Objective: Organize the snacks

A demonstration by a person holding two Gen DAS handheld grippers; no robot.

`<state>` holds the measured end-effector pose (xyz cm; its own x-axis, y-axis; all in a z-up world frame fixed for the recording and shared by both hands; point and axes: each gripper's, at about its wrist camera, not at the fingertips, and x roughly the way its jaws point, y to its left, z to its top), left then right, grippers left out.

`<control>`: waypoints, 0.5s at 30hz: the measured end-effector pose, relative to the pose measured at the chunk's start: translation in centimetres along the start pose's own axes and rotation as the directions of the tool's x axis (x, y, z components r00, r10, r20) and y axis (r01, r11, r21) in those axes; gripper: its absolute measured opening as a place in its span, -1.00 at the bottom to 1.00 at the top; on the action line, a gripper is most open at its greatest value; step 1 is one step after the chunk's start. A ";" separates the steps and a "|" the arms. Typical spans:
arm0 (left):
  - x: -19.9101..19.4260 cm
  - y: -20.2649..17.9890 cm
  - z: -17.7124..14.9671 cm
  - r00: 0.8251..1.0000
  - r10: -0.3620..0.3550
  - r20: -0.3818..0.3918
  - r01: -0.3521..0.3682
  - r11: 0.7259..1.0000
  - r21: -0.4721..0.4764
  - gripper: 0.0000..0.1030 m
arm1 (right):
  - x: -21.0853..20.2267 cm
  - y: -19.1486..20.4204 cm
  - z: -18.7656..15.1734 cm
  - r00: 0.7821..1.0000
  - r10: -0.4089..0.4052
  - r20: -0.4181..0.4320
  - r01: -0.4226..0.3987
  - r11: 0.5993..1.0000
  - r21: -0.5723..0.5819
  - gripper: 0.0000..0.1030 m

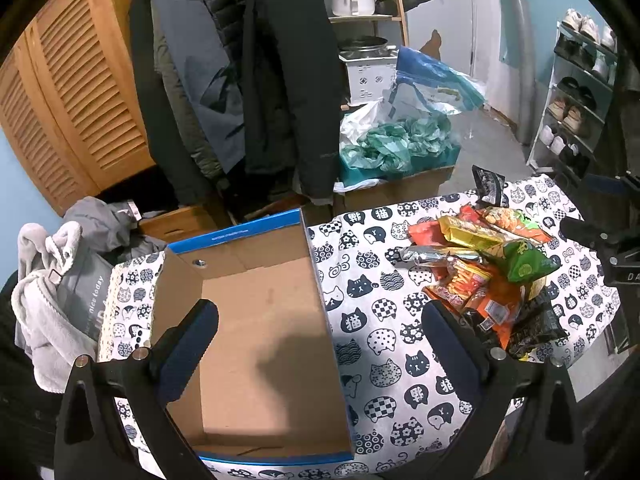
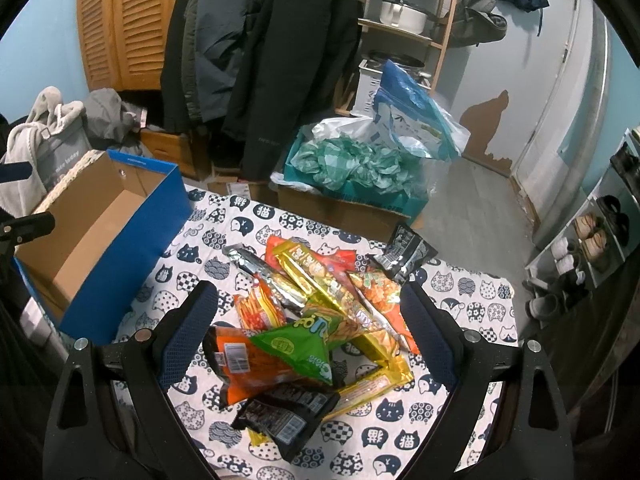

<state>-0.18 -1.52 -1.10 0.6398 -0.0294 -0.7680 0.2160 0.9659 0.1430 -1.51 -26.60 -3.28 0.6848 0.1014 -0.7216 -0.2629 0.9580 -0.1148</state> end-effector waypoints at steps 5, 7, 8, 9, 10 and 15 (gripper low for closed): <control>0.0 0.0 0.0 1.000 0.000 -0.001 0.000 1.000 0.002 0.99 | 0.3 0.3 -0.1 1.000 -0.016 -0.014 0.016 1.000 -0.013 0.76; -0.1 0.0 0.0 1.000 0.000 0.000 0.000 1.000 0.002 0.99 | 0.4 0.4 -0.1 1.000 -0.015 -0.020 0.015 1.000 -0.018 0.76; -0.1 0.0 0.0 1.000 -0.001 0.000 0.001 1.000 0.002 0.99 | 0.4 0.4 -0.1 1.000 -0.016 -0.021 0.015 1.000 -0.020 0.76; -0.1 0.0 0.0 1.000 -0.001 0.000 0.001 1.000 0.002 0.99 | 0.4 0.4 -0.1 1.000 -0.017 -0.023 0.017 1.000 -0.022 0.76; -0.1 -0.1 -0.1 1.000 0.000 0.000 0.000 1.000 0.003 0.99 | 0.4 0.3 0.0 1.000 -0.018 -0.024 0.017 1.000 -0.022 0.76; -0.1 -0.1 -0.1 1.000 0.000 -0.001 0.000 1.000 0.002 0.99 | 0.4 0.3 0.0 1.000 -0.015 -0.025 0.015 1.000 -0.022 0.76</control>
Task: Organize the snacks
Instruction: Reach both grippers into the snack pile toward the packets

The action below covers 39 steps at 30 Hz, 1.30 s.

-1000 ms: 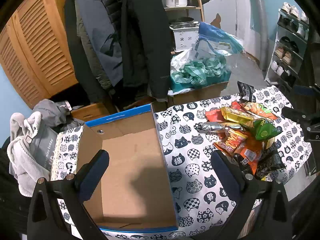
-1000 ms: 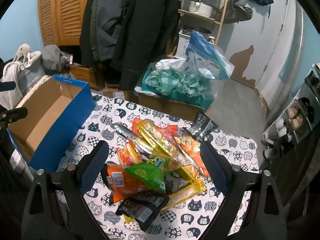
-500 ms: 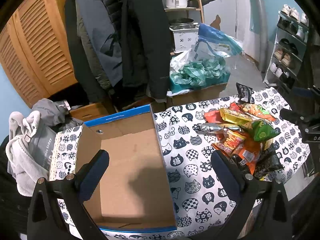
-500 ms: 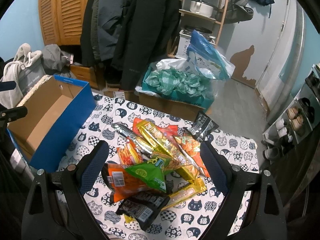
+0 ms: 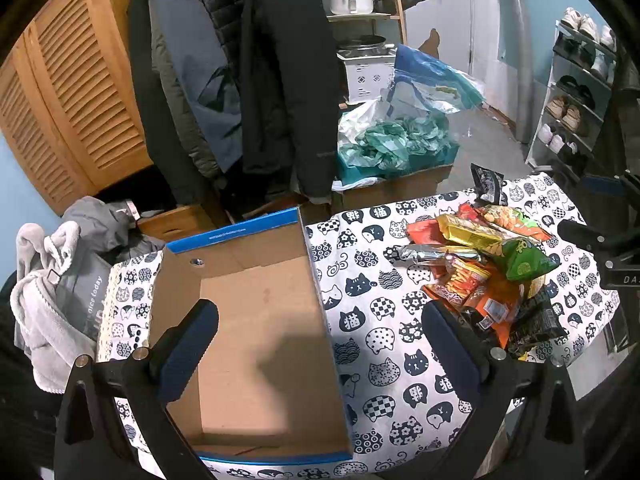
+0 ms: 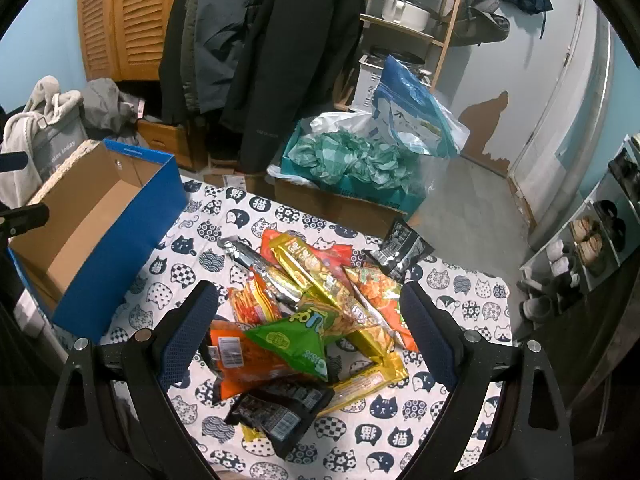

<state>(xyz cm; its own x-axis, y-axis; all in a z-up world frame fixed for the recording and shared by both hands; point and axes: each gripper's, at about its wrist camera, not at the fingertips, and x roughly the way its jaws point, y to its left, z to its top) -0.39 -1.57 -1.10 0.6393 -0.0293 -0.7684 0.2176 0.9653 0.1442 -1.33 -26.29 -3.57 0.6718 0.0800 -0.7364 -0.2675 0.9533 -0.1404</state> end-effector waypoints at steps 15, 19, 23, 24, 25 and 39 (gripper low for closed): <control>1.9 -1.4 0.9 0.999 0.004 -0.039 -0.002 0.998 0.055 0.99 | 0.9 -2.8 0.0 0.998 0.000 -0.063 0.004 0.998 0.064 0.76; 2.8 -2.3 2.3 0.997 -0.033 -0.071 0.039 0.996 0.083 0.99 | 1.7 -4.7 0.3 0.996 -0.002 -0.092 0.012 0.994 0.109 0.76; 3.4 -3.8 3.7 0.994 -0.054 -0.096 0.067 0.989 0.134 0.99 | 2.9 -6.2 0.5 0.990 0.016 -0.140 0.004 0.989 0.146 0.76; 3.6 -4.2 4.0 0.993 -0.061 -0.102 0.075 0.987 0.141 0.99 | 3.2 -6.3 0.6 0.988 0.024 -0.154 0.001 0.988 0.157 0.76; 3.8 -4.7 4.3 0.991 -0.071 -0.110 0.087 0.985 0.148 0.99 | 3.5 -6.4 0.6 0.986 0.028 -0.167 -0.001 0.987 0.161 0.76; 10.1 -7.4 5.9 0.960 -0.165 -0.224 0.201 0.968 0.149 0.99 | 10.9 -3.9 -0.1 0.931 0.102 -0.351 -0.047 0.986 0.160 0.76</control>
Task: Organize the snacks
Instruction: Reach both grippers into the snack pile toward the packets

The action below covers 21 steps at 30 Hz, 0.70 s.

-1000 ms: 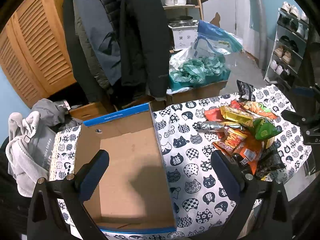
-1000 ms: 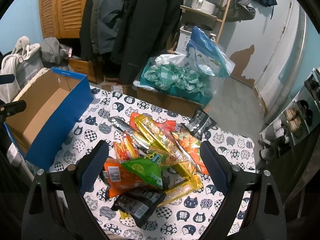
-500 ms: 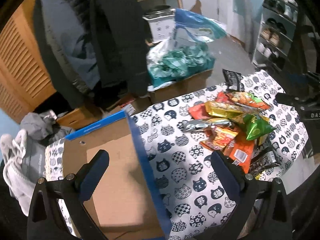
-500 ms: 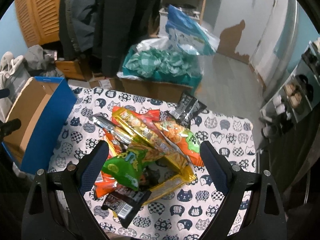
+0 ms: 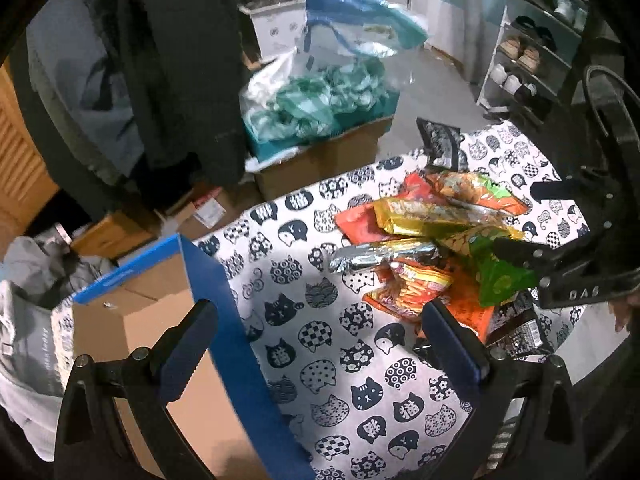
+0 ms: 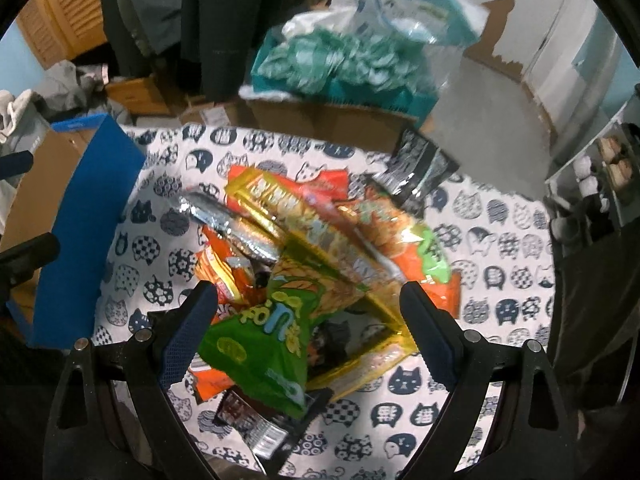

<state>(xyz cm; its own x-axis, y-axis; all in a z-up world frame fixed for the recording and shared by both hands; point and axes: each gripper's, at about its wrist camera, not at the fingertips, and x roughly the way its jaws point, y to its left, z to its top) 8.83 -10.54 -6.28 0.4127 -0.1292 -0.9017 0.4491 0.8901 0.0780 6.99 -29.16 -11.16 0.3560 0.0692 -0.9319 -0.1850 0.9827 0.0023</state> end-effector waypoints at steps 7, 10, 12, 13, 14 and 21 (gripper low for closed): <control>3.2 0.2 -0.2 0.998 -0.035 -0.049 0.034 0.999 -0.015 0.99 | 2.8 0.3 0.0 0.998 0.008 -0.058 -0.008 1.000 0.000 0.76; 4.7 0.1 -0.2 0.997 -0.038 -0.074 0.037 0.999 -0.015 0.99 | 3.8 -0.2 -0.4 0.995 0.020 -0.093 -0.018 1.000 0.022 0.76; 5.4 -0.2 -0.1 0.994 -0.051 -0.093 0.050 0.999 -0.016 0.99 | 4.4 -0.6 -0.7 0.992 0.036 -0.124 -0.032 0.999 0.034 0.75; 5.6 -0.3 0.0 0.994 -0.054 -0.098 0.053 0.998 -0.016 0.99 | 4.7 -0.8 -0.9 0.990 0.042 -0.132 -0.038 0.999 0.035 0.75; 5.9 -0.5 0.0 0.993 -0.059 -0.104 0.058 0.998 -0.014 0.99 | 4.8 -0.9 -1.0 0.990 0.048 -0.136 -0.043 0.998 0.036 0.75; 6.6 -2.7 0.1 0.988 -0.093 -0.125 0.098 0.995 0.037 0.99 | 6.7 -2.1 -2.7 0.971 0.114 -0.209 -0.107 0.993 0.044 0.02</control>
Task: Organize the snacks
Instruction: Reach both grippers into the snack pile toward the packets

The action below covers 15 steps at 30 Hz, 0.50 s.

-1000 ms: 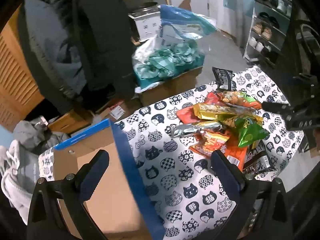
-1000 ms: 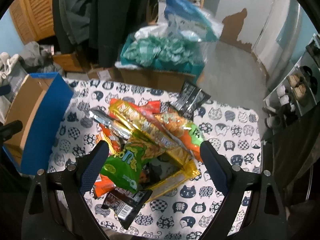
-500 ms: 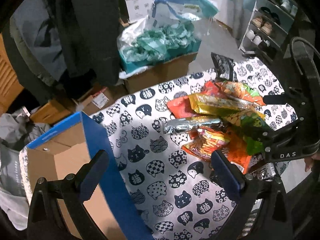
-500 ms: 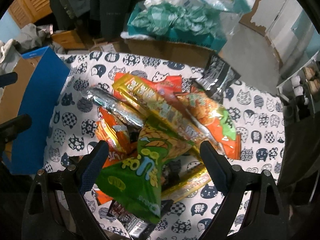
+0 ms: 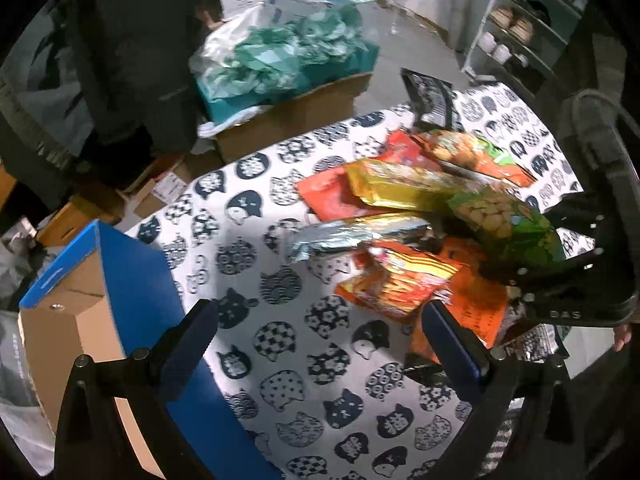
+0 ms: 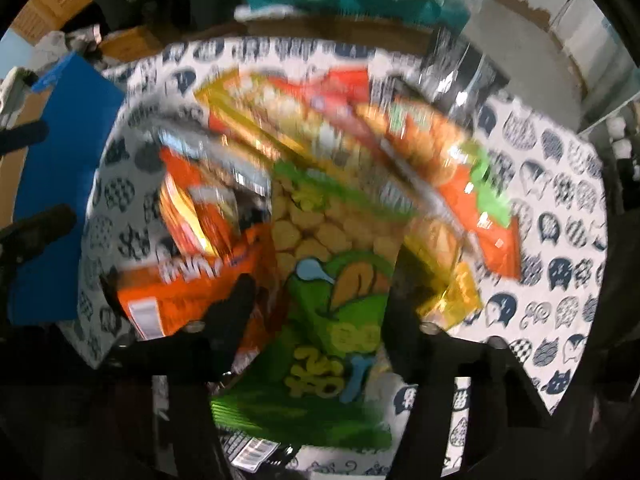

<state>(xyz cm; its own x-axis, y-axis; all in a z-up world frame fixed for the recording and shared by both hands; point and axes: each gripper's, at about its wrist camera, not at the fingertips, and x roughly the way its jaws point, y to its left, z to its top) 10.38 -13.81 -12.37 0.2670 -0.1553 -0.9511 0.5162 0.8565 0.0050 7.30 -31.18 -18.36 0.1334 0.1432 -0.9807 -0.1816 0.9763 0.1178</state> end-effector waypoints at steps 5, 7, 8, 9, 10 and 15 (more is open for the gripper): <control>0.5 -1.7 0.2 0.998 -0.051 -0.022 0.052 0.998 0.030 0.99 | -1.3 -1.3 -0.7 0.999 0.033 0.039 -0.034 0.999 0.008 -0.31; 0.7 -2.8 0.4 0.996 -0.082 -0.033 0.084 0.996 0.044 0.99 | -1.8 -1.9 -1.3 0.998 0.023 0.060 -0.023 1.000 0.014 -0.33; 0.8 -3.4 0.4 0.995 -0.096 -0.039 0.098 0.994 0.056 0.99 | -2.0 -2.1 -1.6 0.998 0.020 0.064 -0.021 1.000 0.013 -0.34; 1.0 -4.2 0.4 0.993 -0.105 -0.044 0.108 0.992 0.071 0.99 | -2.2 -2.5 -2.0 0.997 0.023 0.071 -0.025 1.000 0.017 -0.35; 1.1 -4.6 0.4 0.993 -0.108 -0.046 0.112 0.990 0.080 0.99 | -2.3 -2.7 -2.3 0.997 0.023 0.078 -0.025 0.999 0.019 -0.35; 2.2 -7.4 0.1 0.988 -0.128 -0.090 0.140 0.980 0.139 0.99 | -3.5 -4.6 -4.1 0.992 0.012 0.128 -0.019 0.998 0.060 -0.35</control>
<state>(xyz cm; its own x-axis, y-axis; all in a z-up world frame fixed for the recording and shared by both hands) 7.22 -20.58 -14.43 0.1246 -0.2188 -0.9678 0.6562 0.7498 -0.0851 3.64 -36.84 -16.07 0.2546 0.1740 -0.9513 -0.1258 0.9813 0.1459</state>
